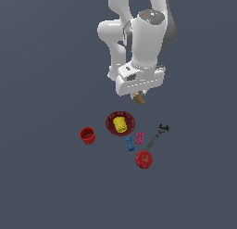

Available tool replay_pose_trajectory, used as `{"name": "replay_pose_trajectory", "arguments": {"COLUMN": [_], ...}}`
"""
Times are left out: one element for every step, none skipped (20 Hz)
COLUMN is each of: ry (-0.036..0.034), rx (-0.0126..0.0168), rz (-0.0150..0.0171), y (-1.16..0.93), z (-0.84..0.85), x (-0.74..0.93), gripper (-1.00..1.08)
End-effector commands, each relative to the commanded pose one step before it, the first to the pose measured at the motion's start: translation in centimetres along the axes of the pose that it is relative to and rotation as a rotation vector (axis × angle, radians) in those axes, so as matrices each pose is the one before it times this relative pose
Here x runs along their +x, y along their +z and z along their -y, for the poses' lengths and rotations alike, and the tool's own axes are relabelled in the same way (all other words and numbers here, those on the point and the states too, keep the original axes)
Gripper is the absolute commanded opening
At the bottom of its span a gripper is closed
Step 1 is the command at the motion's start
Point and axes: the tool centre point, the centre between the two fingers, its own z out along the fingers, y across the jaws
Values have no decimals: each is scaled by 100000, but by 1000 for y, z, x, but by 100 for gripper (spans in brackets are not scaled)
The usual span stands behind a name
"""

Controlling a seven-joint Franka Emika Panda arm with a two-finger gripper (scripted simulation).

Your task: Pick up a designated object from a clutter of objects.

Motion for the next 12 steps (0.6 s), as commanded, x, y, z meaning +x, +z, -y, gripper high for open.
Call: {"name": "replay_pose_trajectory", "arguments": {"ry": [-254,-107,-107,-107,-107,-106,-98,-98,-98,-89,-89,-89], "rx": [87,34,34,35,35,35,33,33,33,30,30,31], "rz": [164,64,64,64,64,64,60,60,60,55,55,56], "y": [-2134,-842,-849,-850,-829,-806,-787,-766,-747,-732,-715,-698], "z": [573,224,225,224,219,214,206,201,196,189,185,181], "x": [1148,480,487,491,482,473,463,455,447,438,431,424], "gripper": [-100,-100,-100,-100,-100,-100,-100,-100,-100,-100,-100,-100]}}
